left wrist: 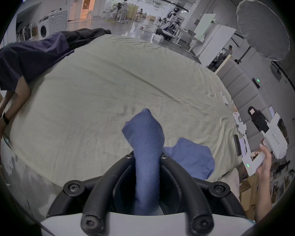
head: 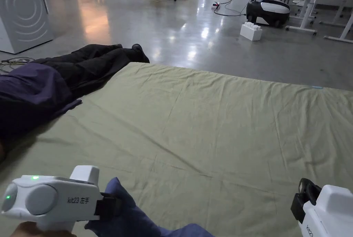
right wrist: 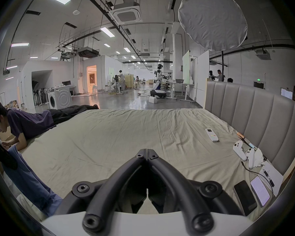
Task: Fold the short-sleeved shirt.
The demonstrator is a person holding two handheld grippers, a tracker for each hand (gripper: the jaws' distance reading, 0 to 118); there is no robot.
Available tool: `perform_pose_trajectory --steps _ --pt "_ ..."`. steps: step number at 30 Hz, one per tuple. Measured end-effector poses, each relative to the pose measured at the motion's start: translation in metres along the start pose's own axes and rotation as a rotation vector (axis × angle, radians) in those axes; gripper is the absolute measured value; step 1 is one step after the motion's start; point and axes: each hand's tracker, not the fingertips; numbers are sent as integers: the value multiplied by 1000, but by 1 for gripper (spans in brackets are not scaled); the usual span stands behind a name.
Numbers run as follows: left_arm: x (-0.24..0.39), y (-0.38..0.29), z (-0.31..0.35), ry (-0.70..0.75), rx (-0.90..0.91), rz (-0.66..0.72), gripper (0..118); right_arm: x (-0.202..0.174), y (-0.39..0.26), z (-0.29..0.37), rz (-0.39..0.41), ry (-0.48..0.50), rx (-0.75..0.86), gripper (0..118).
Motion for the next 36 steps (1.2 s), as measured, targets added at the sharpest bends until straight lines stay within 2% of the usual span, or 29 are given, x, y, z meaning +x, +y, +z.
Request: perform_pose_trajectory --steps 8,12,18,27,28,30,32,33,36 --pt "55 -8 -11 17 -12 -86 17 7 -3 2 -14 -8 -3 0" --pt "79 -17 -23 -47 -28 -58 17 9 -5 3 -22 -12 -6 0" --pt "122 -36 -68 -96 -87 -55 17 16 -9 6 -31 -20 -11 0" --pt "173 -68 -145 -38 -161 -92 20 33 -12 12 -42 -55 -21 0" --pt "173 -70 -150 -33 -168 -97 22 35 -13 12 -43 -59 -23 0" --pt "171 -70 -151 -52 -170 -88 39 37 -14 14 -45 -64 -25 0" --pt "164 -66 -141 -155 -161 -34 61 40 -14 15 -45 -69 -26 0" --pt "162 -63 -135 -190 -159 -20 65 41 -14 16 -44 -70 -26 0" --pt "151 -51 -105 -281 -132 -3 65 43 -14 17 -45 -74 -26 0"
